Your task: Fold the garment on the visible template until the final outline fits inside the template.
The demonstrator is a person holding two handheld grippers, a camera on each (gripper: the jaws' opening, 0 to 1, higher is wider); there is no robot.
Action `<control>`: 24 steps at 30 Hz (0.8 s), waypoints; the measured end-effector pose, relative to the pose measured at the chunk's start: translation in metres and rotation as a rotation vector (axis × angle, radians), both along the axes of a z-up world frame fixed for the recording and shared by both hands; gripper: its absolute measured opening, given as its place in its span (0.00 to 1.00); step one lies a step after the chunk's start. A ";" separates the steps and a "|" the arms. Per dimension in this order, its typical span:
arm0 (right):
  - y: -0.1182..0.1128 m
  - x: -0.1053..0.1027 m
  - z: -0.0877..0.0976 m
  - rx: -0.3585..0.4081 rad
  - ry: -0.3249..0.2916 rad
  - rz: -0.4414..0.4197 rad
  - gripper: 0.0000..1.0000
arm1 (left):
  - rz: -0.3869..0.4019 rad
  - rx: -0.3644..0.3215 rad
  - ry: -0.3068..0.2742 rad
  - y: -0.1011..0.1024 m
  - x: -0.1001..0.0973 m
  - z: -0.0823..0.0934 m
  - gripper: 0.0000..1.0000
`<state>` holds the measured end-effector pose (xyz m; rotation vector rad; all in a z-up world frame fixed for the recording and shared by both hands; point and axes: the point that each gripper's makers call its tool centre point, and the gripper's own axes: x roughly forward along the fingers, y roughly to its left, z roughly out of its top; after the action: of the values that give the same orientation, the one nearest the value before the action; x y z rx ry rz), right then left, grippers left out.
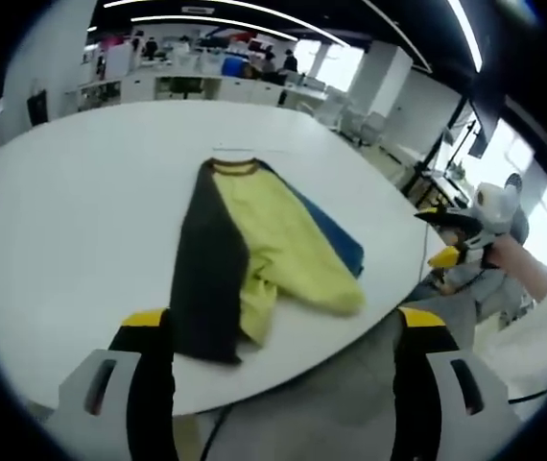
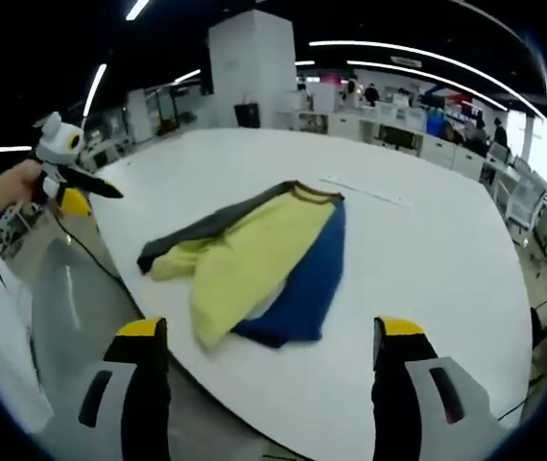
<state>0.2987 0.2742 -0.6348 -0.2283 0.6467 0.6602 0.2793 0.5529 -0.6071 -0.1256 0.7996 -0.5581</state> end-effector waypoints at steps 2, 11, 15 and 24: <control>0.001 0.000 -0.006 -0.023 0.002 0.015 0.83 | 0.003 0.004 0.007 0.000 -0.001 -0.003 0.92; 0.004 0.001 -0.028 -0.069 0.003 0.064 0.64 | 0.013 0.014 0.036 0.002 0.001 -0.010 0.92; 0.009 0.000 -0.037 -0.075 0.006 0.086 0.52 | 0.014 0.019 0.046 0.001 0.001 -0.012 0.91; 0.028 -0.003 -0.064 -0.101 0.020 0.172 0.33 | 0.021 0.027 0.069 0.004 0.001 -0.017 0.91</control>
<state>0.2952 0.3022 -0.6988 -0.3746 0.6855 0.7965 0.2805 0.5572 -0.6243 -0.1286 0.8721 -0.5254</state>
